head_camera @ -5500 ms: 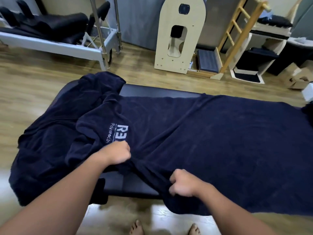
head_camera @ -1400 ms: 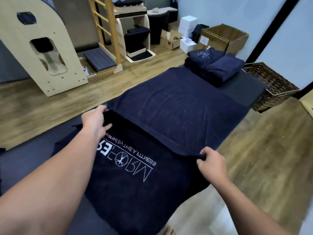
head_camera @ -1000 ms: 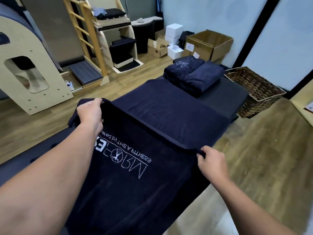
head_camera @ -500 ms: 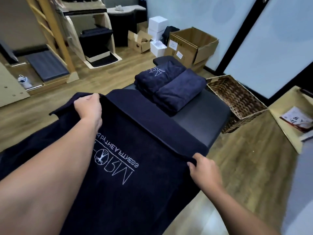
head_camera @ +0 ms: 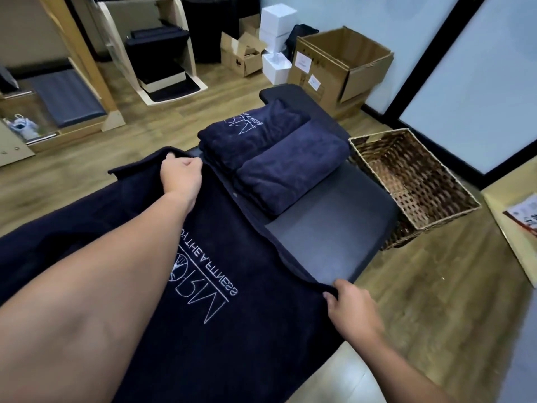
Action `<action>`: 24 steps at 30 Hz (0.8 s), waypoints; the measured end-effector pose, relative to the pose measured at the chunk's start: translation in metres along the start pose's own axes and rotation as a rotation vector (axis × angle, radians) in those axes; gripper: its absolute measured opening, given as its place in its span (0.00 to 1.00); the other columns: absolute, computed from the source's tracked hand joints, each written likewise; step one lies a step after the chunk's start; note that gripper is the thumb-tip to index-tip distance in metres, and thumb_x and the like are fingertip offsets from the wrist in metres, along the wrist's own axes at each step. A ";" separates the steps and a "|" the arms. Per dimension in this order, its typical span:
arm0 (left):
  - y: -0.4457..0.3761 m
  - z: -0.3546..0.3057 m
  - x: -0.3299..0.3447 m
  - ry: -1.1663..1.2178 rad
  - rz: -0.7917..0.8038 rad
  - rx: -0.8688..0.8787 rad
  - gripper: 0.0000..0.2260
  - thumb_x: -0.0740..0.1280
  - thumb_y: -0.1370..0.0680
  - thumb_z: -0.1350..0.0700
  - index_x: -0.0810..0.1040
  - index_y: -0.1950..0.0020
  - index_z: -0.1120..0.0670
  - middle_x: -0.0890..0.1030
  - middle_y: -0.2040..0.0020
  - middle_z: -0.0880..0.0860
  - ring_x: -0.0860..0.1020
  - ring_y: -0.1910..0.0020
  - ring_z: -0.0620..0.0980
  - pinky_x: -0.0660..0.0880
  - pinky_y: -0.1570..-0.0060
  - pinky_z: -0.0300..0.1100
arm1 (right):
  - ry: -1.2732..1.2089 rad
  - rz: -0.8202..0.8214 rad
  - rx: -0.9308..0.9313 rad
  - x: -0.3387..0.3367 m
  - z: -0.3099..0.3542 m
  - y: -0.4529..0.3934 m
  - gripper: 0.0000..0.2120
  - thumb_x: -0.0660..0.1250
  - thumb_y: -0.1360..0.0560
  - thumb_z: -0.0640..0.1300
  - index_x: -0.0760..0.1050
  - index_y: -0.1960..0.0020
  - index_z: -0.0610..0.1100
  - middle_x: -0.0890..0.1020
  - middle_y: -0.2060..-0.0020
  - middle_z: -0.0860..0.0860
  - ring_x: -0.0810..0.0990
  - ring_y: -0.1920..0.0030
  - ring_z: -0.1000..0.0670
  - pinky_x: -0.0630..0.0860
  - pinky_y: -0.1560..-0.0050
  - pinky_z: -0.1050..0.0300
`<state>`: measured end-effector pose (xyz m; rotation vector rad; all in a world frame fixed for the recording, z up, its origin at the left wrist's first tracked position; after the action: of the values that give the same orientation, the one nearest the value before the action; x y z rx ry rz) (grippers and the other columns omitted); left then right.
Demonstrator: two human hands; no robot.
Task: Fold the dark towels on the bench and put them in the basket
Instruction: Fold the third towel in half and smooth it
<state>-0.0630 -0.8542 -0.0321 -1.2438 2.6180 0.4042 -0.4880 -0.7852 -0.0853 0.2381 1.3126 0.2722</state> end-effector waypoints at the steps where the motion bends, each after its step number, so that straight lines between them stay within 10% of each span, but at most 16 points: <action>1: 0.002 0.004 0.012 -0.066 0.068 0.023 0.14 0.64 0.22 0.57 0.81 0.68 0.51 0.63 0.20 0.57 0.68 0.25 0.51 0.70 0.35 0.42 | 0.039 0.011 0.001 -0.001 0.000 -0.004 0.09 0.64 0.21 0.53 0.69 0.56 0.50 0.78 0.61 0.51 0.80 0.54 0.43 0.76 0.58 0.52; 3: 0.008 0.018 0.032 -0.233 0.230 0.056 0.15 0.63 0.18 0.56 0.80 0.33 0.48 0.56 0.17 0.54 0.57 0.20 0.54 0.61 0.26 0.45 | 0.219 -0.052 -0.066 -0.005 0.008 -0.013 0.08 0.68 0.26 0.50 0.73 0.50 0.49 0.78 0.55 0.49 0.79 0.50 0.42 0.75 0.54 0.50; 5: 0.016 0.041 0.043 -0.503 0.383 0.089 0.25 0.62 0.18 0.60 0.67 0.22 0.46 0.49 0.16 0.53 0.47 0.18 0.56 0.53 0.22 0.57 | 0.312 -0.121 -0.194 -0.003 0.025 -0.015 0.14 0.72 0.38 0.40 0.73 0.55 0.45 0.75 0.59 0.45 0.76 0.57 0.38 0.73 0.61 0.48; 9: 0.048 0.070 0.035 -1.065 0.482 0.252 0.30 0.67 0.21 0.55 0.62 0.20 0.46 0.47 0.17 0.54 0.42 0.18 0.53 0.46 0.24 0.68 | 0.301 -0.088 -0.557 0.020 0.076 -0.008 0.13 0.73 0.38 0.39 0.74 0.57 0.47 0.72 0.58 0.48 0.74 0.62 0.43 0.72 0.67 0.50; 12: 0.077 0.085 0.015 -1.202 0.444 0.325 0.30 0.66 0.19 0.48 0.58 0.19 0.46 0.45 0.17 0.55 0.40 0.18 0.54 0.49 0.28 0.75 | 0.264 0.048 -0.554 0.033 0.096 -0.008 0.14 0.67 0.27 0.45 0.73 0.42 0.51 0.71 0.45 0.50 0.75 0.48 0.44 0.76 0.56 0.48; 19: 0.146 0.138 -0.073 -1.194 0.383 0.023 0.33 0.56 0.19 0.34 0.45 0.19 0.38 0.38 0.17 0.51 0.35 0.19 0.57 0.50 0.29 0.77 | 0.364 0.348 -0.656 0.054 0.156 0.014 0.41 0.69 0.26 0.53 0.46 0.22 0.59 0.45 0.21 0.45 0.49 0.24 0.35 0.61 0.31 0.29; 24: 0.206 0.177 -0.154 -1.151 0.304 -0.240 0.39 0.56 0.26 0.25 0.36 0.23 0.28 0.30 0.19 0.46 0.31 0.20 0.57 0.50 0.34 0.81 | 0.465 0.536 -0.602 0.093 0.172 0.026 0.62 0.77 0.38 0.69 0.30 0.26 0.70 0.25 0.25 0.50 0.32 0.24 0.32 0.50 0.35 0.17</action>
<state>-0.1147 -0.5592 -0.1198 -0.3817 1.7333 1.1036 -0.3011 -0.7331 -0.1211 0.0035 1.5374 1.2121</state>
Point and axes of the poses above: each hand's wrist, its own y-axis away from the middle knuckle, its own x-axis out of the palm, z = x × y, the point moved 7 cm from there along -y, towards the middle knuckle
